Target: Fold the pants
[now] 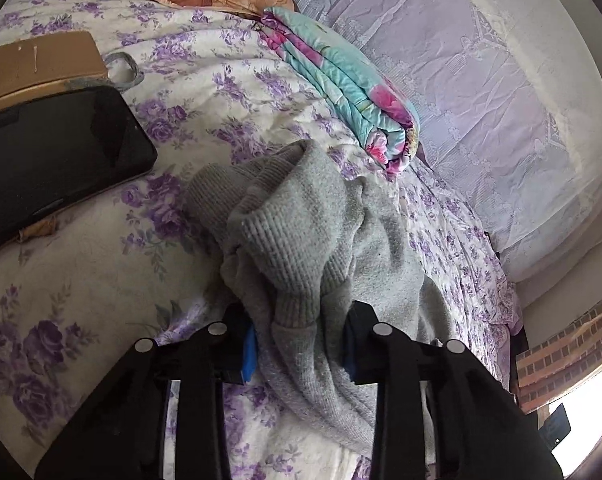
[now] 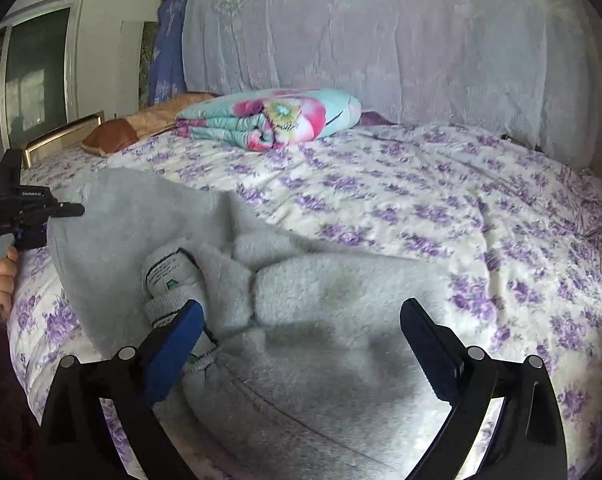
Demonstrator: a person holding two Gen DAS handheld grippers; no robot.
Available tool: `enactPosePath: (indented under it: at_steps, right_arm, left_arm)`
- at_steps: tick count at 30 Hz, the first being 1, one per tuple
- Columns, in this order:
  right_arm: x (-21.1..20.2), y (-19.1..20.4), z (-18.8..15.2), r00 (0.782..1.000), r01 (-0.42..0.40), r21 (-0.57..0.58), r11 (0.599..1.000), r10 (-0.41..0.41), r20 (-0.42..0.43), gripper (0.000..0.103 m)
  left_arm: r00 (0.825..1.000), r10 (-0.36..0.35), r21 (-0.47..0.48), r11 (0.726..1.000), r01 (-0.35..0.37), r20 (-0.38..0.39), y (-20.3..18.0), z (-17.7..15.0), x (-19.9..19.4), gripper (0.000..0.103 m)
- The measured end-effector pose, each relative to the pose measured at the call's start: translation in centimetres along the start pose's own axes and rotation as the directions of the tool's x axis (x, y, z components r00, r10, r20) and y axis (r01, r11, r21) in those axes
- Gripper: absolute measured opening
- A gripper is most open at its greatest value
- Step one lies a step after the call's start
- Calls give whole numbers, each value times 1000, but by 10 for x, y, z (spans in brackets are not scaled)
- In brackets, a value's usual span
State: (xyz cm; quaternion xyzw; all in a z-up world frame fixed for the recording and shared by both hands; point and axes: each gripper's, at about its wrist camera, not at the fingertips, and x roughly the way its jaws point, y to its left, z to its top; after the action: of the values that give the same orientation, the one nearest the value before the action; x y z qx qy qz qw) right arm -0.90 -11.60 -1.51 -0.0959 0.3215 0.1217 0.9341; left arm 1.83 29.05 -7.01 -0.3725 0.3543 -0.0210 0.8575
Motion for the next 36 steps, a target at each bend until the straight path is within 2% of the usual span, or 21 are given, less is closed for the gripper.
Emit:
enactPosePath:
  at_steps: [2, 3, 7, 11, 12, 13, 14, 15, 16, 20, 22, 24, 25, 26, 27, 28, 29, 30, 33, 34, 36]
  right_arm:
    - [27, 9, -11, 991, 28, -82, 996, -38, -125, 99]
    - [34, 9, -17, 989, 30, -89, 996, -42, -139, 99]
    - [27, -2, -17, 995, -10, -28, 1000, 7, -101, 99]
    - [0, -27, -19, 998, -56, 103, 993, 51, 46, 99]
    - [-2, -34, -21, 997, -64, 133, 989, 57, 54, 99]
    - [5, -37, -22, 998, -60, 150, 987, 60, 6, 99]
    - [21, -36, -25, 994, -38, 142, 989, 52, -97, 99]
    - [34, -33, -28, 984, -7, 116, 993, 27, -176, 100]
    - [35, -32, -28, 985, -8, 120, 993, 29, -173, 100]
    - [-3, -25, -10, 1000, -13, 92, 996, 15, -20, 100]
    - [-15, -19, 3, 995, -100, 91, 991, 99, 20, 100]
    - [-16, -12, 22, 970, -242, 98, 965, 238, 55, 99]
    - [-11, -8, 33, 954, -300, 98, 949, 296, 56, 89]
    - [-4, 0, 43, 932, -362, 101, 927, 359, 47, 67]
    - [9, 7, 54, 904, -427, 120, 896, 427, 22, 53]
    - [26, 14, 63, 875, -475, 156, 866, 483, -15, 27]
    - [44, 22, 71, 858, -492, 189, 850, 510, -59, 18]
    - [65, 29, 77, 851, -488, 206, 848, 514, -103, 15]
    - [121, 47, 83, 864, -397, 218, 892, 443, -239, 15]
    - [139, 50, 82, 866, -363, 217, 906, 414, -280, 12]
    - [168, 52, 77, 847, -341, 263, 902, 417, -330, 10]
  left_arm:
    - [1000, 3, 24, 1000, -3, 21, -10, -1, -6, 30]
    - [999, 3, 39, 999, -4, 33, -16, -1, -10, 30]
    - [996, 17, 143, 989, -30, 88, -49, -4, -24, 29]
    - [990, 28, 232, 971, -59, 136, -76, -9, -35, 29]
    - [989, 33, 246, 967, -68, 144, -79, -10, -35, 29]
    - [988, 38, 257, 964, -75, 148, -81, -10, -35, 29]
    - [988, 46, 261, 962, -85, 151, -81, -10, -33, 29]
    - [987, 57, 250, 964, -94, 150, -79, -9, -31, 29]
    - [988, 67, 232, 968, -99, 142, -74, -8, -28, 29]
    - [991, 90, 132, 986, -102, 95, -43, -5, -15, 30]
    - [995, 81, 74, 994, -86, 61, -22, -6, -9, 31]
    - [998, 52, 20, 998, -53, 39, -5, -9, -4, 33]
    - [998, 40, 4, 999, -40, 39, 2, -12, -2, 41]
    - [998, 37, -10, 999, -36, 48, 6, -14, -1, 50]
    - [998, 30, -17, 999, -29, 63, 8, -16, -1, 51]
    - [997, 26, -15, 1000, -24, 72, 9, -20, 1, 54]
    - [997, 30, -7, 1000, -29, 75, 8, -21, 2, 55]
    - [997, 33, 4, 999, -34, 75, 6, -22, 3, 57]
    - [998, 27, 59, 998, -30, 52, -1, -23, 8, 70]
    - [998, 33, 87, 996, -37, 47, -5, -24, 10, 76]
    - [999, 35, 144, 989, -38, 23, -12, -24, 14, 86]
